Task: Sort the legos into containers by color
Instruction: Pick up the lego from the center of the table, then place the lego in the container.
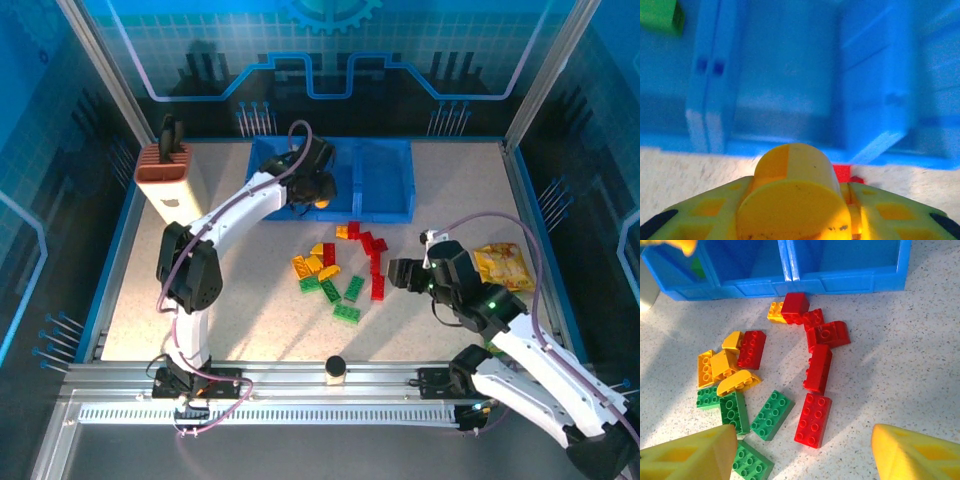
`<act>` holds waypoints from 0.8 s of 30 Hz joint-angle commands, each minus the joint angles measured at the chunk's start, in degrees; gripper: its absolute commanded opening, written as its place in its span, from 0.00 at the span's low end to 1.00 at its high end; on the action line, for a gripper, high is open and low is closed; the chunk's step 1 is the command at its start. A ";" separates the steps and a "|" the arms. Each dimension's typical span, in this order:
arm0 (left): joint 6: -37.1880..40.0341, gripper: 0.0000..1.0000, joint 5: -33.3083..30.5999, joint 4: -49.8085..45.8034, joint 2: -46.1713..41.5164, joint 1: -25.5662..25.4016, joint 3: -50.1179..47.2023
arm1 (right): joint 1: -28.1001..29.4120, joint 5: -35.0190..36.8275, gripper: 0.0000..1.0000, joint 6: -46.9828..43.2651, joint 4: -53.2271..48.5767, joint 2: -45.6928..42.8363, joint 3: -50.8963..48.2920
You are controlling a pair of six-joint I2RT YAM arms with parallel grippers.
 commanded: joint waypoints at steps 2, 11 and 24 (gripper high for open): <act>5.86 0.33 -2.17 -4.86 7.38 0.09 9.95 | -0.76 -0.04 0.72 1.49 -3.04 -3.48 -1.20; 6.74 0.35 -1.72 -7.05 16.46 1.76 18.99 | -0.82 1.09 0.72 1.67 -9.06 -8.96 -1.72; 7.59 0.50 -0.25 -6.75 20.23 2.56 20.28 | -0.80 0.04 0.72 2.11 -9.82 -9.43 -2.14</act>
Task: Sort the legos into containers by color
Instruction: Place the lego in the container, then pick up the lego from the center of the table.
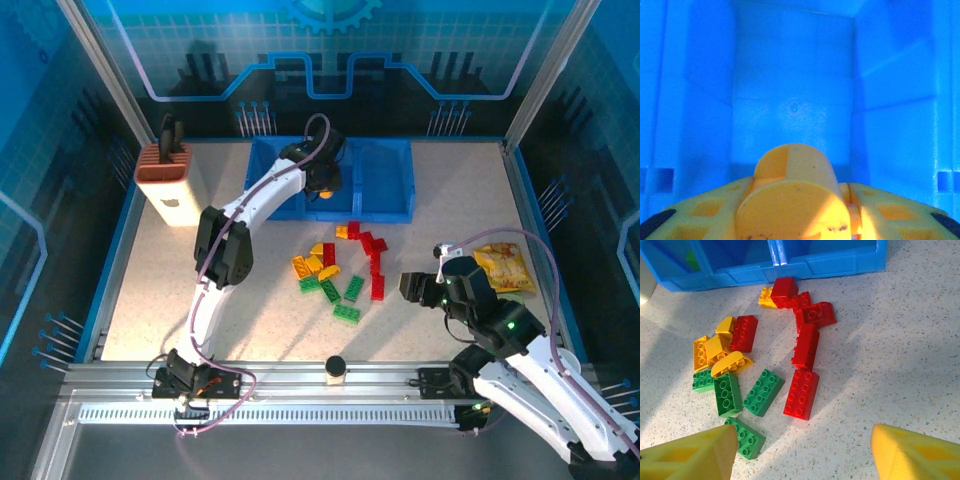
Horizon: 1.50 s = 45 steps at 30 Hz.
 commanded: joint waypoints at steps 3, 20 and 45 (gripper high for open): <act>1.37 0.55 1.24 -0.94 1.00 0.22 1.83 | -0.74 0.04 0.72 0.74 -1.28 -0.50 -0.63; -0.13 0.61 2.13 9.93 -22.66 -1.04 -21.60 | -0.62 -4.11 0.72 0.36 2.83 8.51 -1.02; -4.90 0.59 -3.15 13.33 -71.93 -7.34 -77.01 | 3.75 -2.74 0.66 5.64 10.40 48.53 8.45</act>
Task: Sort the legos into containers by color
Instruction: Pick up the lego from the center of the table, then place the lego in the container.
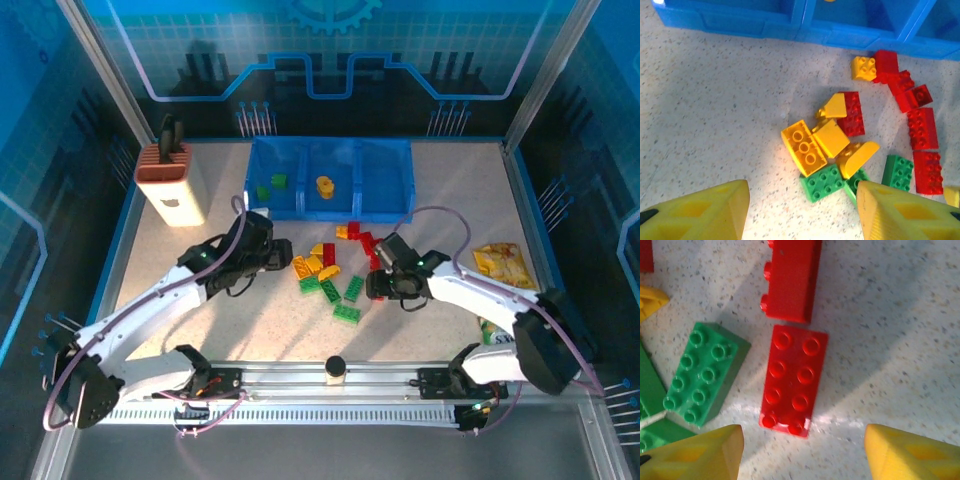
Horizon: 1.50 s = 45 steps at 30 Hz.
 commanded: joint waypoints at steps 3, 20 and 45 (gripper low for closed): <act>-4.53 0.59 -2.39 -3.17 -7.19 -2.62 -5.53 | 1.47 1.74 0.66 2.26 1.33 5.51 3.27; -5.91 0.58 -3.93 -7.21 -15.49 -3.59 -10.64 | 4.93 7.40 0.35 5.26 -2.88 10.84 6.52; -13.66 0.56 -6.89 -11.33 -19.54 -14.62 -14.62 | -16.69 0.20 0.35 -15.82 -14.49 31.34 54.19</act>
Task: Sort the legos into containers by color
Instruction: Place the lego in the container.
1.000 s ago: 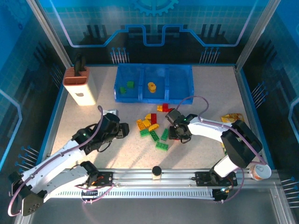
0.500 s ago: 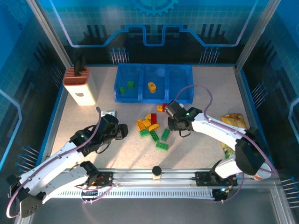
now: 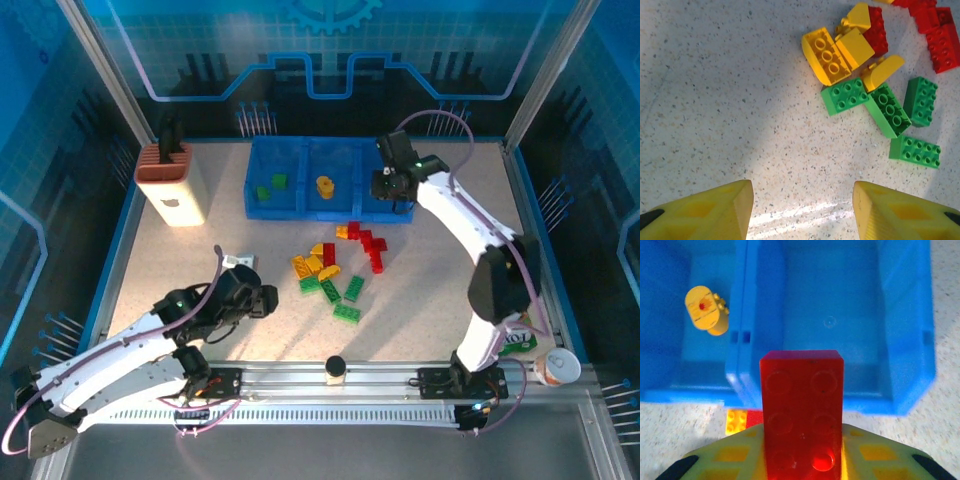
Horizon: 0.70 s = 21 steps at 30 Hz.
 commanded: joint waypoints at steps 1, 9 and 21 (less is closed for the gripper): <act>-3.27 0.56 -2.68 -2.19 -0.76 -2.05 -0.65 | -2.10 -5.38 0.35 -3.12 -2.75 7.16 5.38; -7.54 0.55 -4.37 -3.68 -2.65 -5.78 -2.15 | -2.70 -4.48 0.35 -4.24 -7.73 20.82 19.26; -6.42 0.61 -4.28 -1.80 -0.32 -6.05 0.75 | -1.75 -3.54 0.52 -4.21 -8.01 21.26 18.05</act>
